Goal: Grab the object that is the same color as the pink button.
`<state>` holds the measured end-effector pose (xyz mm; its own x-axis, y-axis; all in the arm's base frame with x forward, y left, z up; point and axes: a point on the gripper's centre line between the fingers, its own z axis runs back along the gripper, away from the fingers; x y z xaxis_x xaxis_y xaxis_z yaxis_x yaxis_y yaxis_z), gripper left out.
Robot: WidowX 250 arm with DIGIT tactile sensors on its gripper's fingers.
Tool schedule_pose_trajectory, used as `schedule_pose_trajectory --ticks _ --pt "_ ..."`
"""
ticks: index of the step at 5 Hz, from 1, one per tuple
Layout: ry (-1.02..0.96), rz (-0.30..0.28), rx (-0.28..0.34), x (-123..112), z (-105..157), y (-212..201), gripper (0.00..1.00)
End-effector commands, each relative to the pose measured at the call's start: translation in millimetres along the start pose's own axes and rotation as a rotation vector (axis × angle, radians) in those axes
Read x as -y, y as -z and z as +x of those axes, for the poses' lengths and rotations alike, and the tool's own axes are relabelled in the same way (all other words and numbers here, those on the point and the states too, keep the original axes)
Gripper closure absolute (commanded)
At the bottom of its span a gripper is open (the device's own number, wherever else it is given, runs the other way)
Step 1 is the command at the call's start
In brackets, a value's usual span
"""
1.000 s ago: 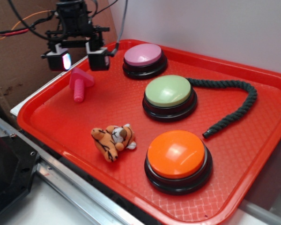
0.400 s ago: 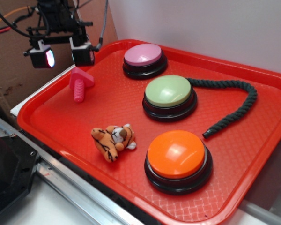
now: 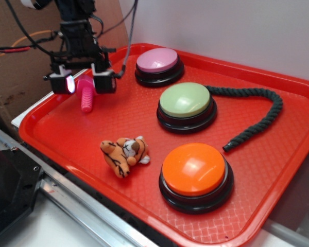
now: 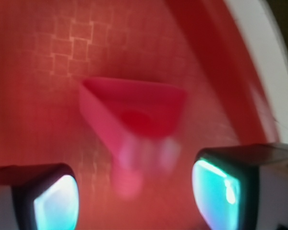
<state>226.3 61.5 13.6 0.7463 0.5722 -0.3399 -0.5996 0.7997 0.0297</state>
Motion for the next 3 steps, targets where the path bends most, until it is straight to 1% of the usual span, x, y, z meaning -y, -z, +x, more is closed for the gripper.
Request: schedule_pose_trajectory --ticks 1,2,3 --pt "0.027 0.013 0.014 2.2 4.7 7.5 1.00" --pt "0.103 -0.024 0.024 1.4 5.8 4.6 1.00" --pt "0.161 -0.016 0.065 6.4 3.3 -7.4 1.00"
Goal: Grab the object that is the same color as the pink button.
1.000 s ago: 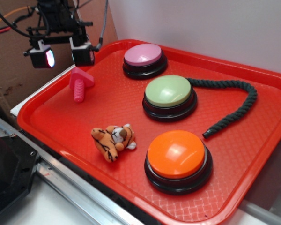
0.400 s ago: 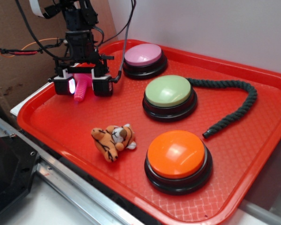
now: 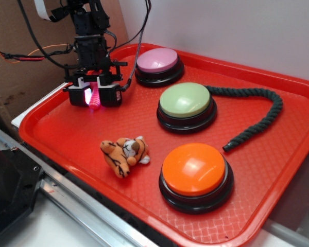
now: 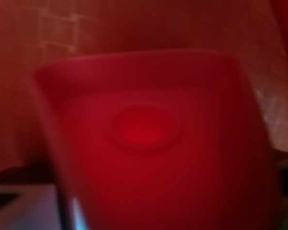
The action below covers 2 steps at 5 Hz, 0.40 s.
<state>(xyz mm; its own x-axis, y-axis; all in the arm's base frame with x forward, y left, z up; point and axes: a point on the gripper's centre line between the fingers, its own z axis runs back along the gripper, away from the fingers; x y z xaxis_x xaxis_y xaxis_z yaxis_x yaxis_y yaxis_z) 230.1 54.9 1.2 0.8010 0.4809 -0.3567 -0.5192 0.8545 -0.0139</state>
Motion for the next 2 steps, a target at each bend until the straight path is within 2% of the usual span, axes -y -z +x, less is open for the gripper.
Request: schedule_pose_trajectory --ticks 1,2 --pt "0.107 0.017 0.167 5.7 -17.1 -66.4 1.00" --pt "0.133 -0.003 0.276 21.9 -48.3 -108.4 1.00"
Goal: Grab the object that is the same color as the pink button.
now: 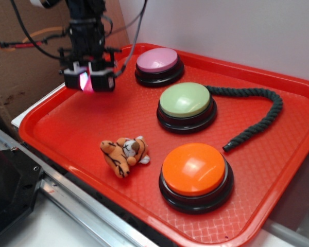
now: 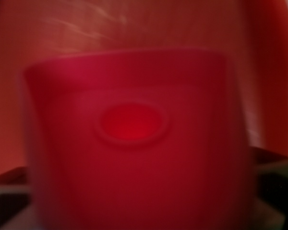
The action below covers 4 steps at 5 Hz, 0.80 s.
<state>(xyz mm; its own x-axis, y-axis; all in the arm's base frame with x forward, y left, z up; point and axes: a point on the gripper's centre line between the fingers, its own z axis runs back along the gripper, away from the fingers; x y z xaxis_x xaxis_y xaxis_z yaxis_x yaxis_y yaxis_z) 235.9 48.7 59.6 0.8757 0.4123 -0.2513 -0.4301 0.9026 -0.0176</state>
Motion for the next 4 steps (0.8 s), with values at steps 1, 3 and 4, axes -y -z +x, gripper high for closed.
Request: schedule_pose_trajectory --ticks 1,3,4 --pt "0.054 -0.065 0.270 33.5 -67.1 -95.5 1.00" --pt "0.008 -0.007 0.350 27.7 -136.0 -177.3 1.00" --pt "-0.006 -0.036 0.352 23.0 -147.3 -197.6 1.00"
